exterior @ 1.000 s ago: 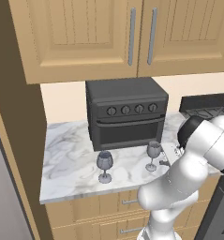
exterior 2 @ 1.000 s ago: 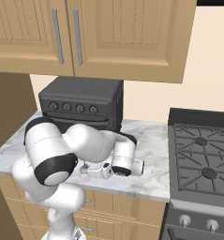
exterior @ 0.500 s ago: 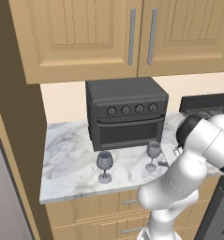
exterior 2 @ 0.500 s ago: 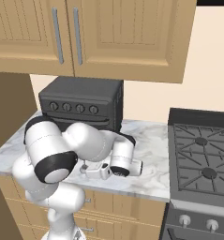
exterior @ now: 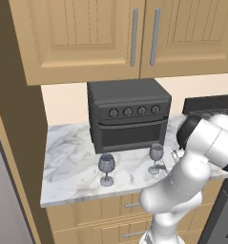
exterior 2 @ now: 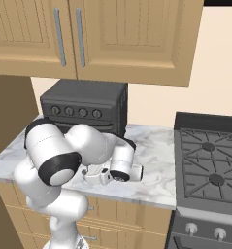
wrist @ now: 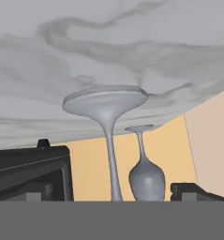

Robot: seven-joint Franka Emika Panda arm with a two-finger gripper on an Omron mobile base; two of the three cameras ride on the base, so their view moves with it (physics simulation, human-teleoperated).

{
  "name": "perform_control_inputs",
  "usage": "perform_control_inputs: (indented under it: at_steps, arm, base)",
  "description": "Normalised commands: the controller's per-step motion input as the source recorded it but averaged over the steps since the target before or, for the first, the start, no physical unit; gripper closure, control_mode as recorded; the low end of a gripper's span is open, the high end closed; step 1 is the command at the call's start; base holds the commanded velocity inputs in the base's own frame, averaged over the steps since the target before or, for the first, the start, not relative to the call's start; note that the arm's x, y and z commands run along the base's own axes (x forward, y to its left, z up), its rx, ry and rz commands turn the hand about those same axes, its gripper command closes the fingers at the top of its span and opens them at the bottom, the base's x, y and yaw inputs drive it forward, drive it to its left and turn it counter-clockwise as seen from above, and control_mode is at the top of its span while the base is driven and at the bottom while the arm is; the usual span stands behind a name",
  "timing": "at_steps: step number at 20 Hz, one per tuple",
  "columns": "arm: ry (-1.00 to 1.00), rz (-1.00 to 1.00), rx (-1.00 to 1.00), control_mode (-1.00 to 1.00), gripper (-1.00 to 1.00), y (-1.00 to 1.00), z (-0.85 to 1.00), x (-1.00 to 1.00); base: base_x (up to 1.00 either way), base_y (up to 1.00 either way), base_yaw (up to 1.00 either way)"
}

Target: Retrieve the wine glasses from the counter and place one next to each plate.

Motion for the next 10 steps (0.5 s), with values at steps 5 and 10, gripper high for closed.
perform_control_inputs:
  at_steps: [5, 10]
  arm:
    - [0.0, 0.0, 0.0, -1.0, -1.0, 0.02, -0.01, 0.0]
    - [0.0, 0.0, 0.0, -1.0, 1.0, 0.09, -0.01, 0.0]
  base:
    - [0.0, 0.0, 0.0]
    - [0.0, 0.0, 0.0]
